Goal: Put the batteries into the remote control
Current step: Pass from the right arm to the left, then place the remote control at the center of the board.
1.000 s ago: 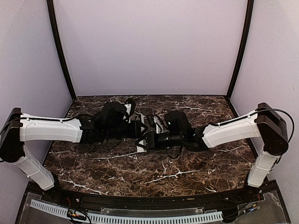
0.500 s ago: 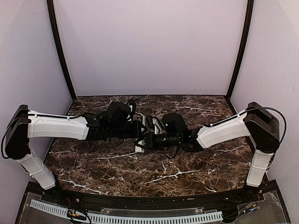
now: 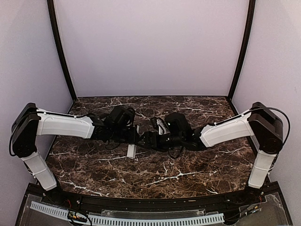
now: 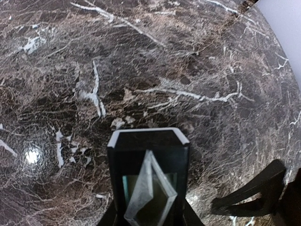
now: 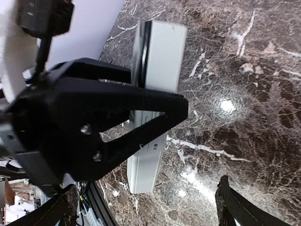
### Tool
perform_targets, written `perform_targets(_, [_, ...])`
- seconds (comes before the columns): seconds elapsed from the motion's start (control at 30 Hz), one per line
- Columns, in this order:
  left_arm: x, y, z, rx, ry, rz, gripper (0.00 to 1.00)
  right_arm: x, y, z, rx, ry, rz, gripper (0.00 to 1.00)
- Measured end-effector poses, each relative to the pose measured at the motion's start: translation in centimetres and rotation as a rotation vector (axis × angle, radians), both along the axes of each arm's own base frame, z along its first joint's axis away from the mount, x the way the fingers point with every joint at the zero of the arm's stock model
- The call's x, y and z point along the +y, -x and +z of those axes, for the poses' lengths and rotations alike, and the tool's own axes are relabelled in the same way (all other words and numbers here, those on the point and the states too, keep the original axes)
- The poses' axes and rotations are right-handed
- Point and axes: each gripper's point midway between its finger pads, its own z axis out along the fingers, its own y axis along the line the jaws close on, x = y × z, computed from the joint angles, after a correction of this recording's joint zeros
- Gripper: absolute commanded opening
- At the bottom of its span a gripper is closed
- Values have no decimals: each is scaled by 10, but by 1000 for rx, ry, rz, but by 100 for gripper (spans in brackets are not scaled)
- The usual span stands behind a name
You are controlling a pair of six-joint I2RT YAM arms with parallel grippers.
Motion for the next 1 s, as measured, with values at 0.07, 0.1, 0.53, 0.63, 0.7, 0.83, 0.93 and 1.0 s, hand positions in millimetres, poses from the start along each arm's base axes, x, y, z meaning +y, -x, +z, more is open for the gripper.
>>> perform_targets(0.07, [5,1,-10,24,-31,-2,0,-7,-2,4,-17,24,-18,99])
perform_targets(0.1, [8,2,-17,38,-49,-3,0,-11,-3,8,-27,34,-29,99])
perform_targets(0.53, [7,-7,-72,205,-195,-18,27,-52,-8,65,-187,80,-117,99])
perform_targets(0.63, [7,-8,-74,219,-202,-18,45,-62,-6,65,-198,101,-131,99])
perform_targets(0.7, [7,-9,-75,219,-204,-17,55,-67,-5,69,-214,110,-139,99])
perform_targets(0.83, [4,-11,-74,216,-204,-25,66,-74,-6,82,-252,108,-156,99])
perform_targets(0.93, [3,-13,-73,217,-201,-27,73,-80,-6,93,-280,101,-167,99])
perform_targets(1.0, [3,-13,-73,217,-203,-28,78,-84,-6,100,-299,96,-174,99])
